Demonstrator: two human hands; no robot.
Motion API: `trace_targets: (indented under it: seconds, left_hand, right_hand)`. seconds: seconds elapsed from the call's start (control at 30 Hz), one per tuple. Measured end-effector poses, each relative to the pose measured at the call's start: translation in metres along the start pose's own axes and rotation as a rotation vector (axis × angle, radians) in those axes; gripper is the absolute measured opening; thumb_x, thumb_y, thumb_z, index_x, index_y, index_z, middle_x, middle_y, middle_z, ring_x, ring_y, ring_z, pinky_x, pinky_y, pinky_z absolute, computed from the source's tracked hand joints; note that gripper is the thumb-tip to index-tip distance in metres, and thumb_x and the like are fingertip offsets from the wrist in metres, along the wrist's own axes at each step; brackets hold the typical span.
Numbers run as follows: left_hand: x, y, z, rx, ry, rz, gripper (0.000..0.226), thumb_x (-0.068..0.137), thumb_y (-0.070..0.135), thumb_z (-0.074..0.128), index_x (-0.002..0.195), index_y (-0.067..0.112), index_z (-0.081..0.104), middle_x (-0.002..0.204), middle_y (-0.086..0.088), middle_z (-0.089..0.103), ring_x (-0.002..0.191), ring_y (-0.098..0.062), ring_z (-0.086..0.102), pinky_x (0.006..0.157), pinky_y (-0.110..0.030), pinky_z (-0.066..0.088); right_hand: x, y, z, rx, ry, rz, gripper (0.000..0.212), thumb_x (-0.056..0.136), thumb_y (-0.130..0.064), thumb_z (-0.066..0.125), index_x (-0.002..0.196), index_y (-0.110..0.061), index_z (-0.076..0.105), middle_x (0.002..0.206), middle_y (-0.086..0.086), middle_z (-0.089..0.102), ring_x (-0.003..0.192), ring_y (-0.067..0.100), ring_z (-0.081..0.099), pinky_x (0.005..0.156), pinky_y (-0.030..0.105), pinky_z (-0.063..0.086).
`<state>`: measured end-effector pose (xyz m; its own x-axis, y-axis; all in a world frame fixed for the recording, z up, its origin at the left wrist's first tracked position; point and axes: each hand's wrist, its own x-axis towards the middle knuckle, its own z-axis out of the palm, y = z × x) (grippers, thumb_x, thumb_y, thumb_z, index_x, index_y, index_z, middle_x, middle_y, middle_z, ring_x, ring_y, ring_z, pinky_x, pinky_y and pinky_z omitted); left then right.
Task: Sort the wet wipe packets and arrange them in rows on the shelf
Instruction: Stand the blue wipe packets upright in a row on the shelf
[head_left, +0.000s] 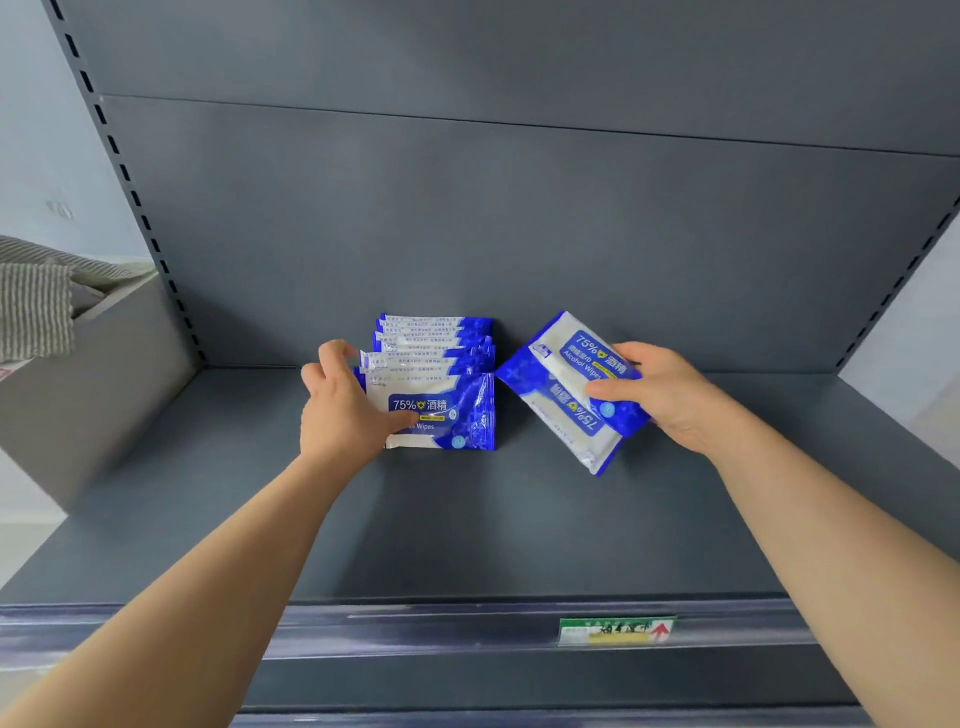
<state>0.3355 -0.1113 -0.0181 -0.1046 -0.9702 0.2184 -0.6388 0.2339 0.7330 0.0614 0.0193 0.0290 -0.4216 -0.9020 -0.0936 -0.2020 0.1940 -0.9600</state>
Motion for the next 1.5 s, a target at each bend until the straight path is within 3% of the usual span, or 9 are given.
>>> trace_targets:
  seconds: [0.17, 0.3, 0.53, 0.73, 0.9, 1.07, 1.17, 1.3, 1.5]
  left_hand:
    - [-0.006, 0.0, -0.005, -0.154, -0.071, -0.074, 0.04, 0.07, 0.018, 0.079, 0.084, 0.015, 0.042, 0.08, -0.004, 0.066, 0.069, -0.025, 0.068, 0.056, -0.032, 0.053]
    - [-0.01, -0.004, -0.012, -0.471, -0.235, -0.139, 0.012, 0.084, 0.013, 0.068, 0.088, 0.004, 0.062, 0.084, -0.015, 0.073, 0.072, -0.024, 0.071, 0.076, -0.038, 0.059]
    - [-0.019, -0.006, -0.013, -0.443, -0.38, -0.097, 0.015, 0.079, 0.013, 0.076, 0.089, 0.015, 0.065, 0.088, -0.003, 0.074, 0.075, -0.013, 0.068, 0.074, -0.026, 0.056]
    - [-0.021, -0.003, -0.015, -0.811, -0.378, -0.146, 0.01, 0.095, 0.013, 0.056, 0.104, 0.01, 0.054, 0.101, -0.01, 0.071, 0.085, -0.021, 0.071, 0.076, -0.033, 0.059]
    - [-0.025, -0.01, -0.009, -0.515, -0.528, -0.058, 0.066, 0.073, -0.001, 0.078, 0.125, 0.02, 0.044, 0.105, -0.003, 0.072, 0.092, -0.019, 0.071, 0.082, -0.038, 0.057]
    - [-0.015, -0.01, -0.014, -0.537, -0.436, -0.051, 0.064, 0.082, -0.005, 0.065, 0.122, 0.035, 0.036, 0.106, -0.002, 0.069, 0.089, -0.018, 0.071, 0.071, -0.04, 0.059]
    - [-0.011, -0.008, -0.022, -0.35, -0.452, 0.012, 0.067, 0.083, -0.001, 0.062, 0.124, 0.041, 0.029, 0.104, 0.004, 0.067, 0.089, -0.015, 0.07, 0.07, -0.039, 0.059]
    - [-0.004, -0.005, -0.034, -0.05, -0.453, 0.122, 0.06, 0.067, 0.016, 0.059, 0.125, 0.026, 0.045, 0.104, 0.004, 0.067, 0.09, -0.021, 0.067, 0.075, -0.044, 0.057]
    - [0.006, 0.002, -0.036, -0.189, -0.219, 0.14, 0.032, 0.077, 0.007, 0.075, 0.102, 0.025, 0.066, 0.089, 0.01, 0.071, 0.078, -0.01, 0.067, 0.074, -0.027, 0.053]
  right_hand:
    - [0.001, -0.008, 0.037, -0.069, -0.047, -0.063, 0.05, 0.071, 0.005, 0.078, 0.115, -0.01, 0.059, 0.102, 0.006, 0.072, 0.081, 0.016, 0.07, 0.069, 0.027, 0.058]
    - [0.006, -0.008, 0.062, -0.111, -0.075, -0.067, 0.052, 0.07, -0.001, 0.081, 0.114, -0.013, 0.057, 0.103, 0.005, 0.07, 0.081, 0.014, 0.07, 0.067, 0.029, 0.058]
    - [0.011, -0.013, 0.087, -0.18, -0.133, -0.054, 0.048, 0.071, -0.008, 0.083, 0.113, -0.012, 0.059, 0.104, 0.005, 0.071, 0.089, 0.019, 0.071, 0.08, 0.04, 0.059]
    - [0.011, -0.012, 0.093, -0.216, -0.132, -0.063, 0.037, 0.072, -0.008, 0.082, 0.102, -0.011, 0.062, 0.1, 0.006, 0.072, 0.088, 0.019, 0.07, 0.082, 0.039, 0.058]
    - [0.008, 0.001, 0.11, -0.177, -0.105, -0.048, 0.039, 0.074, -0.015, 0.082, 0.104, -0.013, 0.057, 0.104, 0.003, 0.069, 0.091, 0.016, 0.068, 0.082, 0.038, 0.058]
    - [0.01, -0.002, 0.097, -0.196, -0.079, -0.046, 0.042, 0.073, -0.019, 0.083, 0.104, -0.011, 0.056, 0.102, 0.001, 0.069, 0.088, 0.013, 0.067, 0.074, 0.029, 0.056]
    - [0.012, -0.006, 0.084, -0.208, -0.11, -0.023, 0.028, 0.08, -0.011, 0.072, 0.102, -0.013, 0.056, 0.104, 0.005, 0.069, 0.087, 0.016, 0.067, 0.079, 0.032, 0.054]
    - [0.011, -0.008, 0.066, -0.148, -0.175, -0.044, 0.028, 0.08, 0.003, 0.063, 0.101, -0.016, 0.058, 0.106, 0.012, 0.069, 0.09, 0.022, 0.066, 0.088, 0.039, 0.052]
    - [0.006, -0.009, 0.058, -0.238, -0.28, -0.122, 0.035, 0.075, 0.005, 0.072, 0.095, -0.024, 0.066, 0.093, 0.002, 0.073, 0.082, 0.015, 0.068, 0.079, 0.028, 0.057]
